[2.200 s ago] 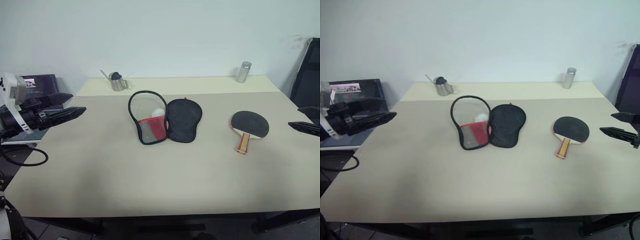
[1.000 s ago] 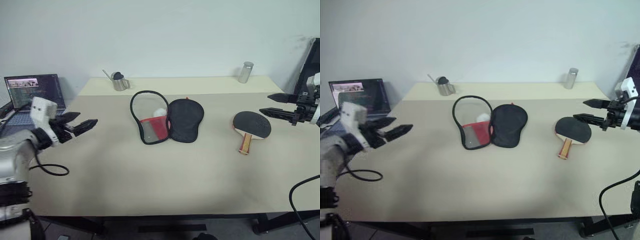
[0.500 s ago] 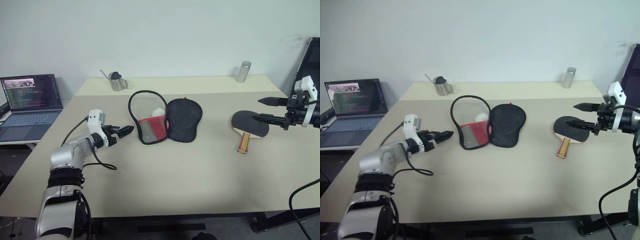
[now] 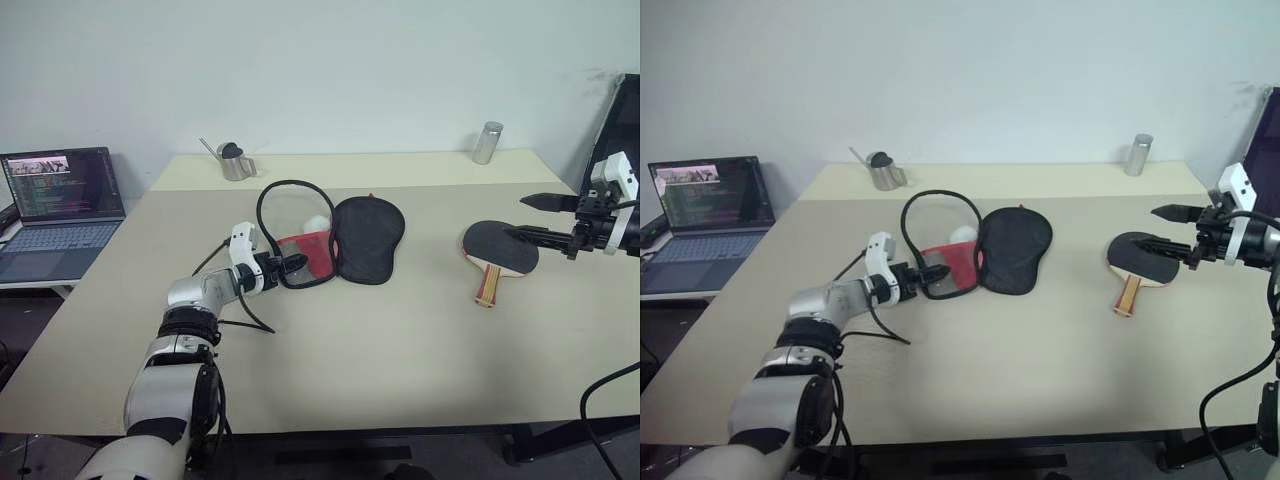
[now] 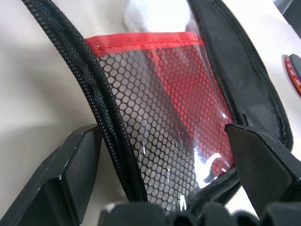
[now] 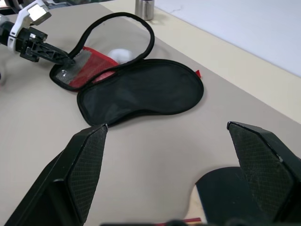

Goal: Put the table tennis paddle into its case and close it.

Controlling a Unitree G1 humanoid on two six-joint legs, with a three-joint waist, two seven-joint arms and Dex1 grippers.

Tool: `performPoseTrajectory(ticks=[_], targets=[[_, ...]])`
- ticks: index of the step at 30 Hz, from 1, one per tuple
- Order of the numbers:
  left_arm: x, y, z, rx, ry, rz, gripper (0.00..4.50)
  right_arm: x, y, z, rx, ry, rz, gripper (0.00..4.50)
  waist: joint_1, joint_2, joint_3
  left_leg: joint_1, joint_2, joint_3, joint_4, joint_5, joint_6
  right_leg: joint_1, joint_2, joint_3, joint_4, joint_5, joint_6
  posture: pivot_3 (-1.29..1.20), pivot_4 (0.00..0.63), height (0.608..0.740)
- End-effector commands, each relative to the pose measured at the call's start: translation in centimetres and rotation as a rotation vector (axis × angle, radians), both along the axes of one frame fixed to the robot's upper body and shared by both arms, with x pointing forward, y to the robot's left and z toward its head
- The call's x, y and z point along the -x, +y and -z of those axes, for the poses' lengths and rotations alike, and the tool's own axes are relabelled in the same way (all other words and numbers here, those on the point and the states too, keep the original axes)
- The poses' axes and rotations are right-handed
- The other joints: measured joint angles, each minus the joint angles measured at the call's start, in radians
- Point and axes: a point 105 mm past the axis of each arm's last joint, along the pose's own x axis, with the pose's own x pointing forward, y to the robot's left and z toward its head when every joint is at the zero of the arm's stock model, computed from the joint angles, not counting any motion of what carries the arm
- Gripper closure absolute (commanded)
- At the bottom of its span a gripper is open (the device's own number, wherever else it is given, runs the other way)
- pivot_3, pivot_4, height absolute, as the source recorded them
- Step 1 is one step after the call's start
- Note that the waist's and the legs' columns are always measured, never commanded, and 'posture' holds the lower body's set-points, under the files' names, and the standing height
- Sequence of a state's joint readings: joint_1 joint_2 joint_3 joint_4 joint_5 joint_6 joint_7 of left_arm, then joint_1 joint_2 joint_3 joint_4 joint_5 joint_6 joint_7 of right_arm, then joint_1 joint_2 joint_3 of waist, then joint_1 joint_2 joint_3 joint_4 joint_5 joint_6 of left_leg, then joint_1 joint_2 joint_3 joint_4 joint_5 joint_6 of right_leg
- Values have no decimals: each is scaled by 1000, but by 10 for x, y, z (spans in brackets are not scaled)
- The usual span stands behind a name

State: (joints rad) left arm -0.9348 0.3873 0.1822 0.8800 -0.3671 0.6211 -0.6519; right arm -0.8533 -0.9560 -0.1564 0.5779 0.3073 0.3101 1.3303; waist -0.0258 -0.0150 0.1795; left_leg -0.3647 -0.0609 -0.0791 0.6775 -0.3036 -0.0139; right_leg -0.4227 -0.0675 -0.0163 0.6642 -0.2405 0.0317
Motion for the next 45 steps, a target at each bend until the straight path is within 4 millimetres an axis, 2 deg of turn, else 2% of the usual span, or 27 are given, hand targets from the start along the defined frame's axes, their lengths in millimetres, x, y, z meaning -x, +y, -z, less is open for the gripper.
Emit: performPoseTrajectory(ticks=[1, 11, 12, 17, 21, 29, 34, 42, 45], targets=[[-4, -6, -20, 16, -67, 26, 620, 5, -3, -24, 5, -87, 1, 0, 0, 0, 0, 0, 0, 0, 0, 0, 0, 0, 0, 0, 0, 0, 0, 0, 150, 740], [14, -8, -15, 10, -52, 98, 4364, 5, 1, -21, 7, -85, -10, 0, 0, 0, 0, 0, 0, 0, 0, 0, 0, 0, 0, 0, 0, 0, 0, 0, 150, 740], [16, -8, -15, 6, -49, 108, 4466, 5, 2, -21, 8, -84, -12, 0, -1, 0, 0, 0, 0, 0, 0, 0, 0, 0, 0, 0, 0, 0, 0, 0, 150, 740], [29, -3, -15, -18, -46, 144, 4466, 5, 7, -19, 8, -80, -30, 0, -1, 0, 0, 0, 0, 0, 0, 0, 0, 0, 0, 1, 0, 0, 0, 0, 150, 740], [25, -2, -14, -33, -50, 112, 4466, 3, 10, -16, 6, -75, -36, 0, 1, 0, 0, 0, 0, 0, 1, 0, 0, 0, 0, 0, 0, 0, 0, 0, 150, 740], [7, -28, -28, -5, -106, 91, 4466, 0, 17, -15, 9, -66, -59, 0, 7, -1, 0, 0, 0, 0, 1, 0, 0, 1, 0, 0, -1, 0, 1, 0, 150, 740], [9, -39, -26, -3, -108, 103, 4466, 0, 19, -12, 9, -61, -66, 0, 4, -1, 1, 0, 0, 1, 0, 0, 0, 0, 0, 1, -1, 1, 1, 0, 150, 740], [26, -17, -13, -67, -66, 58, 4466, 3, 15, -3, 31, -40, -18, 0, 3, -1, 1, 0, 0, 0, 0, 0, 0, 0, 0, 1, 0, 1, 1, 0, 150, 740], [32, -13, -10, -80, -58, 52, 3798, -4, 11, 5, 55, -34, 55, 0, 4, -1, 1, 0, 0, 0, 1, 0, 0, 0, 0, 1, 0, 1, 1, 0, 150, 740]])
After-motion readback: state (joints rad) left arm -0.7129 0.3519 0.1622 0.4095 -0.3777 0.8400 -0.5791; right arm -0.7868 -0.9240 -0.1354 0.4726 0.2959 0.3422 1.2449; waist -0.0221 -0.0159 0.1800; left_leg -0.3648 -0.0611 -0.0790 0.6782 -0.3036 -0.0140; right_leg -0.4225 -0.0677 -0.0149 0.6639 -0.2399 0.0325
